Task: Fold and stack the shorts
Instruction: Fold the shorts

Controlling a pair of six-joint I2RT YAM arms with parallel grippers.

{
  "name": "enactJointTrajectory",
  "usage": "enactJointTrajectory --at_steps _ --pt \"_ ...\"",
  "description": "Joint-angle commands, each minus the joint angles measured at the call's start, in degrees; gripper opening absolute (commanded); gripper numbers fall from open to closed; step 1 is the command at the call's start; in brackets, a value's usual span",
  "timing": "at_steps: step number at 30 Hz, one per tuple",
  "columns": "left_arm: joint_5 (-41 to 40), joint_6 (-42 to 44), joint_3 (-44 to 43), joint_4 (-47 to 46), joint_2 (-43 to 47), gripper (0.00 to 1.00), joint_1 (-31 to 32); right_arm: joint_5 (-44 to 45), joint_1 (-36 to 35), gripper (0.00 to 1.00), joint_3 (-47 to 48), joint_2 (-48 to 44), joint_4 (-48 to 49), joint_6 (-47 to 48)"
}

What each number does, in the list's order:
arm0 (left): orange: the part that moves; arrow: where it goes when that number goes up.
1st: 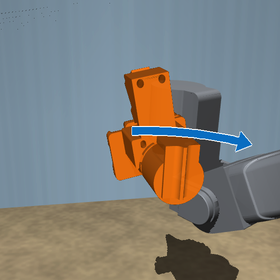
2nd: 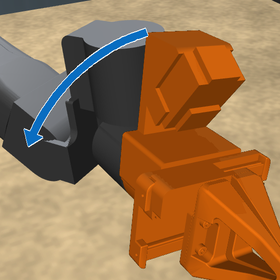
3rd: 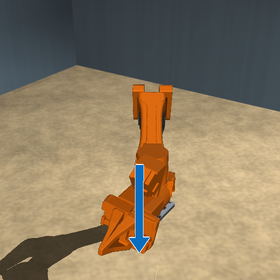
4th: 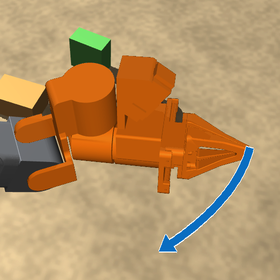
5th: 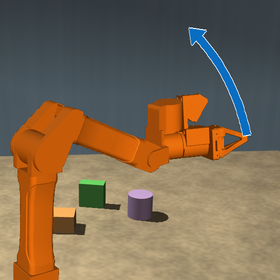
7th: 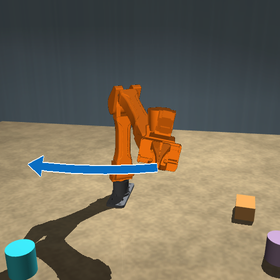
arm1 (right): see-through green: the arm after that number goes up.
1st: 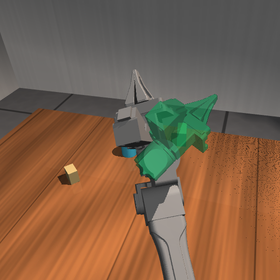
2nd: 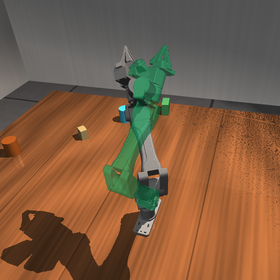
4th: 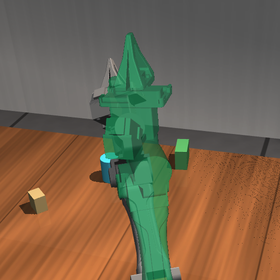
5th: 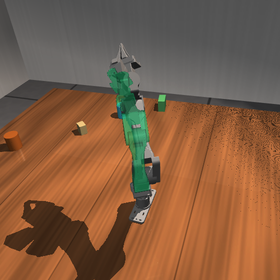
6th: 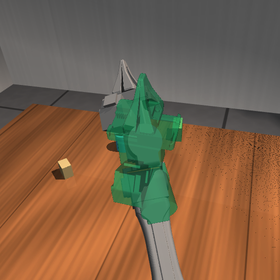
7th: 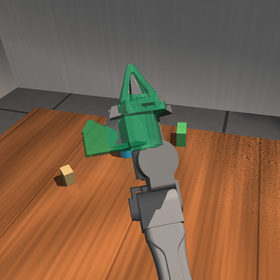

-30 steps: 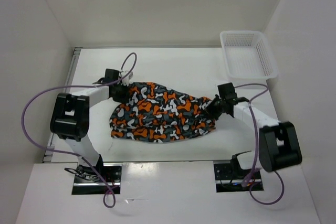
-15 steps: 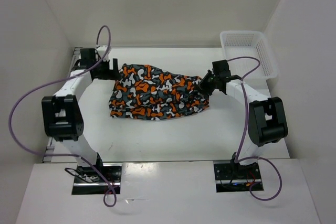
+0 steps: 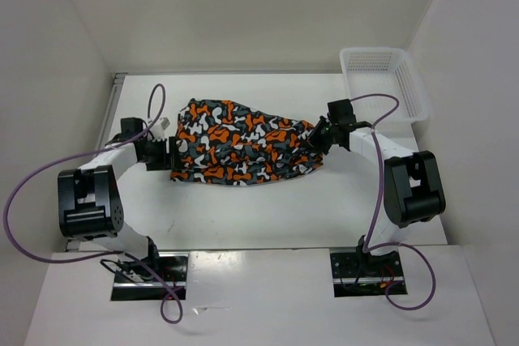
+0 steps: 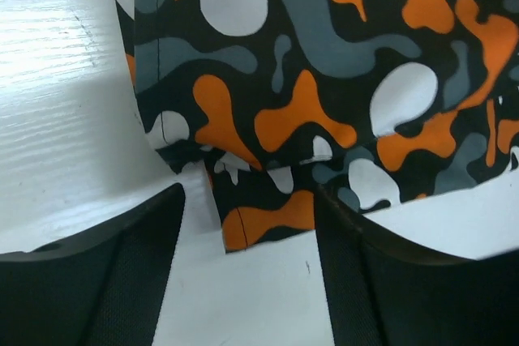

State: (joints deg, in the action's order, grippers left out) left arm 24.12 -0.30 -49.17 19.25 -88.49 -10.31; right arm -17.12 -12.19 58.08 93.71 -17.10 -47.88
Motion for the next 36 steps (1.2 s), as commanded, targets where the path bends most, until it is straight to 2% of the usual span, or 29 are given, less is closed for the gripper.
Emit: enactJointTrajectory --at_steps 1,3,4,6,8,9,11,12,15,19,20,22,23,30,36 --pt "2.9 0.3 -0.6 -4.9 -1.9 0.69 -0.1 -0.7 0.1 0.15 -0.6 -2.8 1.6 1.3" --pt "2.3 0.3 -0.6 -5.4 -3.5 0.6 -0.1 -0.7 0.1 0.15 -0.6 -2.8 1.6 1.3" --pt "2.3 0.3 -0.6 -6.0 -4.1 0.49 -0.1 -0.7 0.1 0.15 -0.6 -2.8 2.2 1.3" --pt "2.3 0.3 -1.2 -6.0 -4.1 0.37 -0.1 -1.2 0.1 0.15 -1.2 -2.8 2.2 1.3" --pt "1.5 0.3 -1.9 -6.0 -4.1 0.3 -0.1 -1.2 0.1 0.15 -1.2 -2.8 2.2 1.3" --pt "0.9 0.3 -2.5 -6.0 -4.1 0.34 -0.1 -1.2 0.1 0.15 -1.2 -3.4 2.2 1.3" --pt "0.9 0.3 -3.0 -6.0 -4.6 0.57 -0.1 -1.2 0.1 0.15 -1.2 -3.4 2.2 1.8" --pt "1.5 0.3 -3.0 -6.5 -5.2 0.63 -0.1 -1.8 0.1 0.15 -1.2 -3.4 2.2 1.8" --pt "1.5 0.3 -3.6 -7.7 -6.6 0.64 0.6 -1.8 0.1 0.15 -1.7 -3.4 2.2 1.8" --pt "1.5 0.3 -4.6 -8.3 -7.8 0.46 2.0 -1.8 0.1 0.15 -1.7 -3.4 2.2 1.8" --pt "0.8 0.3 -5.3 -8.3 -7.8 0.25 2.0 -1.8 0.1 0.15 -2.3 -3.4 2.2 1.8" --pt "-0.7 0.3 -6.4 -5.7 -6.9 0.04 2.0 -1.8 0.1 0.15 -2.3 -3.4 2.2 1.8" --pt "-0.7 0.3 -7.1 -4.8 -6.1 0.0 2.0 -1.8 0.1 0.15 -2.3 -3.4 2.2 1.8" --pt "0.5 0.3 -13.1 3.2 6.2 0.0 2.0 -2.3 0.1 0.15 1.7 -6.3 -2.0 3.8" --pt "5.1 0.3 -11.0 9.3 15.9 0.0 -0.1 -3.5 0.6 0.15 0.6 -13.3 -7.4 6.1"
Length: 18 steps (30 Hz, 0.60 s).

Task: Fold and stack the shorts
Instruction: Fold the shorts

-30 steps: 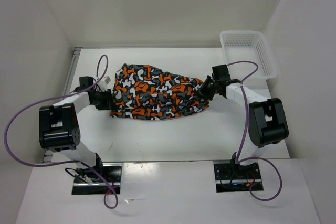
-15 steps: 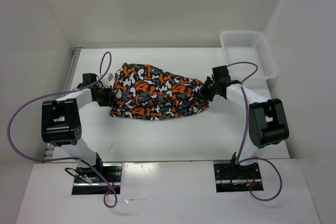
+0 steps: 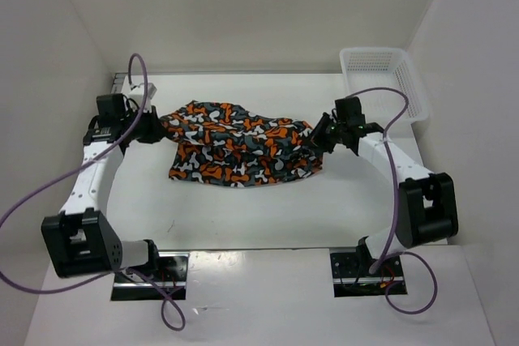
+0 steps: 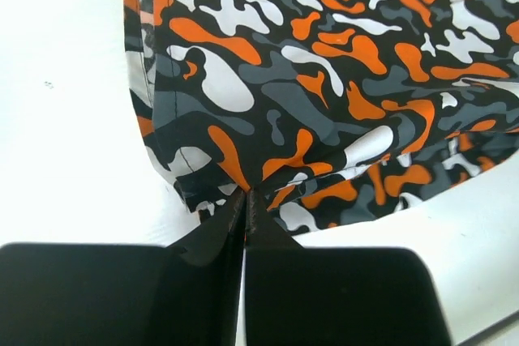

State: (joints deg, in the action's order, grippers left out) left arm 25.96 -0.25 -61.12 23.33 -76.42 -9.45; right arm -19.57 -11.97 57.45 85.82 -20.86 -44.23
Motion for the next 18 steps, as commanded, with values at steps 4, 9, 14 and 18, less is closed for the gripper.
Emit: enactJointTrajectory --at_steps 4,9,14,18 --pt "5.5 0.3 9.2 6.6 9.4 0.0 -0.9 -1.6 1.0 0.15 -5.5 -10.8 -5.3 0.7" --pt "5.5 0.3 22.2 2.4 12.5 0.0 -0.9 0.8 1.6 0.15 -16.0 -16.3 -4.8 -4.3" --pt "2.3 0.3 19.7 2.8 9.6 0.82 0.4 4.9 1.6 0.79 -16.2 -16.3 -5.6 -5.3" --pt "1.0 0.3 12.0 5.0 9.0 0.93 0.4 8.7 1.6 0.92 -8.5 -19.5 -10.3 -4.1"
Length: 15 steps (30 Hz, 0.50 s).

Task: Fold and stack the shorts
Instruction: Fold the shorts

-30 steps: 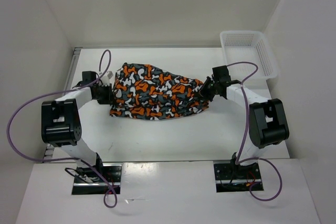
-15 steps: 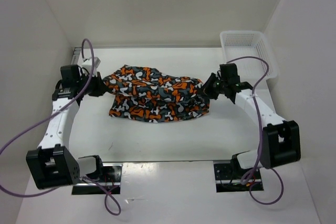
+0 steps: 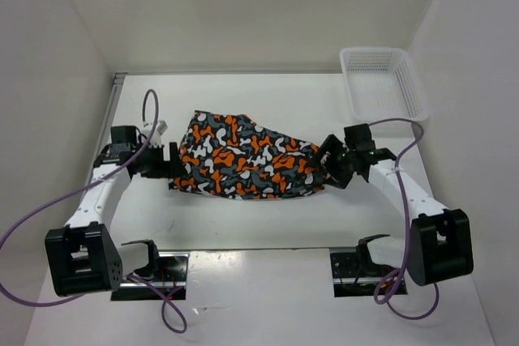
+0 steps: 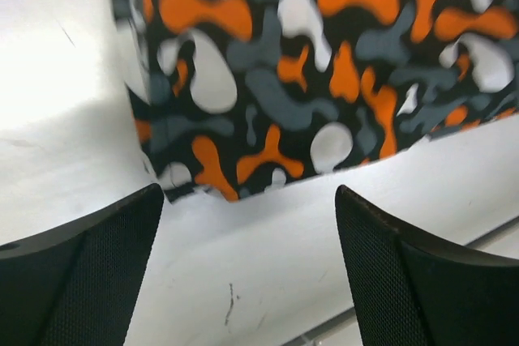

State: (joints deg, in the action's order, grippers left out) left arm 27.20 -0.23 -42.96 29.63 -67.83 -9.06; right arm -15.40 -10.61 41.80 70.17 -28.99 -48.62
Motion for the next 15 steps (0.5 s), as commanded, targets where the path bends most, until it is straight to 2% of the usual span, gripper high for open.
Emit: enactJointTrajectory --at_steps 1,2,3,4,5,6,8,9,12,15 --pt "-0.2 0.2 -8.6 -1.3 0.4 0.94 0.0 6.0 -1.3 0.92 8.7 -6.0 -3.0 1.0" --pt "0.6 0.2 -9.4 -2.4 0.4 0.94 0.0 7.6 -2.1 0.92 11.3 -6.8 -3.5 1.0" --pt "1.5 0.2 -9.4 -3.7 0.4 0.9 0.0 9.2 -2.8 0.81 12.1 -7.4 -3.5 1.0" --pt "2.6 0.2 -9.4 -5.1 -0.2 0.67 0.5 9.2 -3.4 0.68 12.6 -7.4 -2.7 1.0" --pt "3.4 0.2 -9.4 -7.4 -1.8 0.51 1.2 9.2 -4.1 0.52 12.6 -7.4 -0.6 1.0" --pt "3.4 0.2 -9.4 -8.3 -3.1 0.38 1.9 7.1 -4.1 0.2 12.1 -6.1 0.9 1.0" --pt "3.4 0.2 -9.4 -10.5 -8.0 0.15 3.3 4.4 -4.1 0.03 9.3 -1.3 4.5 -0.7" --pt "4.6 0.2 -10.0 -11.3 -9.8 0.13 4.1 2.9 -4.1 0.0 8.2 0.7 8.6 -0.7" --pt "4.6 0.2 -11.1 -14.9 -16.4 0.12 6.1 -0.3 -4.1 0.0 5.8 8.9 13.1 -2.6" --pt "2.3 0.2 -11.7 -16.1 -21.5 0.12 6.8 4.4 -4.1 0.0 3.5 13.6 13.1 -4.3"
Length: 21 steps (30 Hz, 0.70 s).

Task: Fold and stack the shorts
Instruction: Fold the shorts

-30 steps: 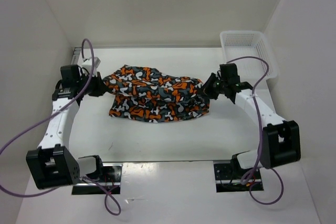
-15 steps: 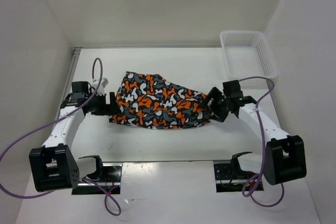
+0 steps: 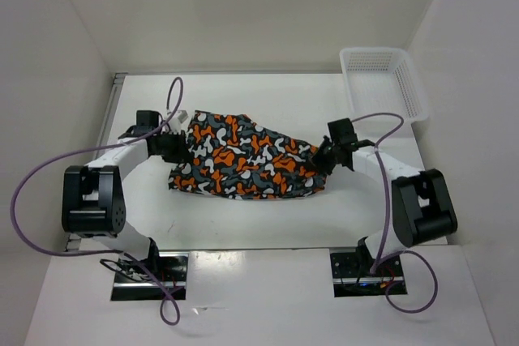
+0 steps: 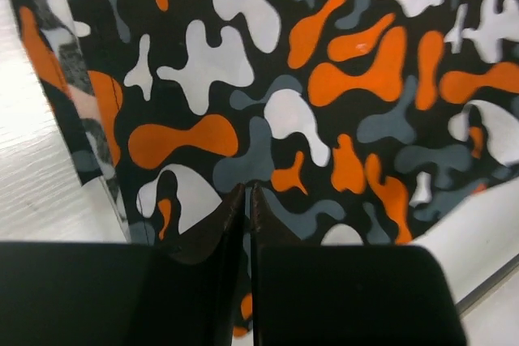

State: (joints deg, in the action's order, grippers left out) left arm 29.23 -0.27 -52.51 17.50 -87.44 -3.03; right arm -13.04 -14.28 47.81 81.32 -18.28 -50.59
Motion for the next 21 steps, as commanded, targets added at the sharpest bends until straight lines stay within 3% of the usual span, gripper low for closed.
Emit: enactJointTrajectory --at_steps 1,7,10,13,14,16,18,21 --pt "-0.2 0.3 -2.2 -4.7 -3.5 0.11 0.7 4.5 -0.4 0.0 -3.2 3.4 2.4 -3.0" --pt "-2.9 0.3 -2.8 -4.1 -6.8 0.1 0.7 7.0 -1.4 0.0 -3.4 9.6 2.6 -5.1" --pt "-2.9 0.3 -4.4 -2.7 -4.9 0.1 0.7 8.5 -1.4 0.03 -1.5 4.6 -1.3 -3.5" --pt "-3.4 0.3 -6.5 -1.6 -3.1 0.11 0.7 12.3 -1.4 0.28 -0.1 -6.7 -5.0 -2.3" --pt "-3.4 0.3 -7.1 -1.6 -2.6 0.13 1.3 13.2 -1.4 0.58 -0.1 -9.2 -5.6 -2.3" --pt "-3.4 0.3 -8.1 -1.1 -2.6 0.14 2.0 13.2 0.2 0.79 -1.3 -15.6 -7.8 -2.3" --pt "-3.4 0.3 -9.9 -1.1 -3.1 0.15 3.2 12.0 1.4 0.89 -4.2 -18.6 -8.7 -2.3" --pt "-3.4 0.3 -12.8 -1.6 -7.3 0.15 6.4 6.4 5.2 0.89 -10.3 -21.4 -7.9 -3.5"
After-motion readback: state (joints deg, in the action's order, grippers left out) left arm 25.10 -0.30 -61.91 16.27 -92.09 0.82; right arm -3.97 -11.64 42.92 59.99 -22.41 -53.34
